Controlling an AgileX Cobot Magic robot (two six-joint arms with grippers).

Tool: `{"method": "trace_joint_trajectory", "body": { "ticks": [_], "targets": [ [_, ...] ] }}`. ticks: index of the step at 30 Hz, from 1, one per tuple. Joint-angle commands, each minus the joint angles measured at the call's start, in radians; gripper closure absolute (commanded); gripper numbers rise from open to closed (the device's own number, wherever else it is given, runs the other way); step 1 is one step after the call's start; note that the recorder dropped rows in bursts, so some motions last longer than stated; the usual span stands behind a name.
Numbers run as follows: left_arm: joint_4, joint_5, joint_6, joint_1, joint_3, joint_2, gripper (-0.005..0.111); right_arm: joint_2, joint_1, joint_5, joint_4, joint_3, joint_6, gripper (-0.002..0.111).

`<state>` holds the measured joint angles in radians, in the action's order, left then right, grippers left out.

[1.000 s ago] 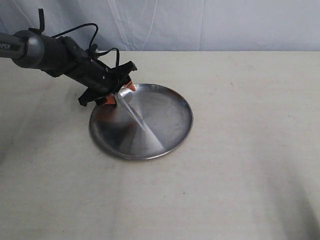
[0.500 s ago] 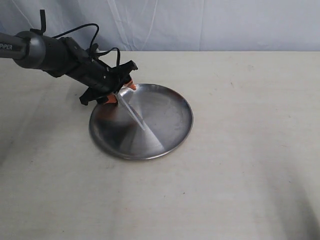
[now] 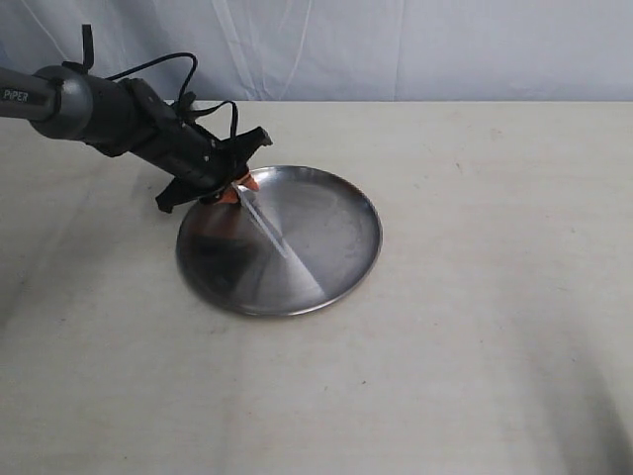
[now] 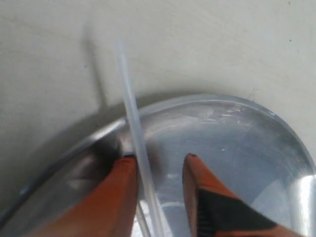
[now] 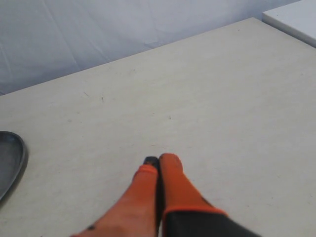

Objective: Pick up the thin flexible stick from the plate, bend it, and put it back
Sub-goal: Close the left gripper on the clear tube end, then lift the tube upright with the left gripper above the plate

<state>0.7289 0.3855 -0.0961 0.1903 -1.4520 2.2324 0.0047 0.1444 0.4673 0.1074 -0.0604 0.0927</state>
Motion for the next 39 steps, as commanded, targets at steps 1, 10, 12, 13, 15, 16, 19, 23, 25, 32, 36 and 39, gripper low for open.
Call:
{"method": "trace_joint_trajectory", "body": {
  "ticks": [1, 10, 12, 13, 15, 16, 19, 23, 25, 32, 36, 39],
  "targets": [
    [-0.005, 0.039, 0.004, 0.000, 0.004, 0.008, 0.098, -0.005, 0.004, -0.010, -0.001, 0.005, -0.003, 0.109],
    [-0.063, 0.065, 0.009, 0.000, 0.004, -0.021, 0.107, -0.005, 0.004, -0.007, -0.001, 0.005, -0.003, 0.109],
    [-0.094, 0.062, 0.009, 0.000, 0.004, -0.055, 0.107, -0.005, 0.004, -0.007, -0.001, 0.005, -0.003, 0.109],
    [-0.093, 0.060, 0.020, 0.000, 0.004, -0.070, 0.107, -0.005, 0.004, -0.007, -0.001, 0.005, -0.003, 0.109],
    [-0.093, 0.060, 0.026, 0.000, 0.004, -0.109, 0.107, -0.005, 0.004, -0.007, -0.001, 0.005, -0.003, 0.109],
    [-0.093, 0.058, 0.026, 0.000, 0.004, -0.130, 0.107, -0.005, 0.004, -0.007, -0.001, 0.005, -0.003, 0.109],
    [-0.111, 0.061, 0.035, 0.000, 0.004, -0.170, 0.107, -0.005, 0.004, -0.007, -0.001, 0.005, -0.003, 0.109],
    [-0.116, 0.061, 0.084, 0.000, 0.059, -0.245, 0.107, -0.005, 0.004, -0.007, -0.001, 0.005, -0.003, 0.109],
    [-0.112, 0.053, 0.124, 0.000, 0.100, -0.286, 0.107, -0.005, 0.004, -0.010, -0.001, 0.005, -0.003, 0.109],
    [0.163, 0.017, 0.428, 0.000, 0.298, -0.448, 0.107, -0.005, 0.004, -0.011, -0.001, 0.005, -0.003, 0.109],
    [0.445, 0.048, 0.690, 0.000, 0.399, -0.537, 0.107, -0.005, 0.004, -0.011, -0.001, 0.005, -0.003, 0.109],
    [0.671, 0.148, 0.887, 0.000, 0.473, -0.645, 0.107, -0.005, 0.004, -0.083, 0.014, 0.005, 0.012, 0.109]
  ]
}}
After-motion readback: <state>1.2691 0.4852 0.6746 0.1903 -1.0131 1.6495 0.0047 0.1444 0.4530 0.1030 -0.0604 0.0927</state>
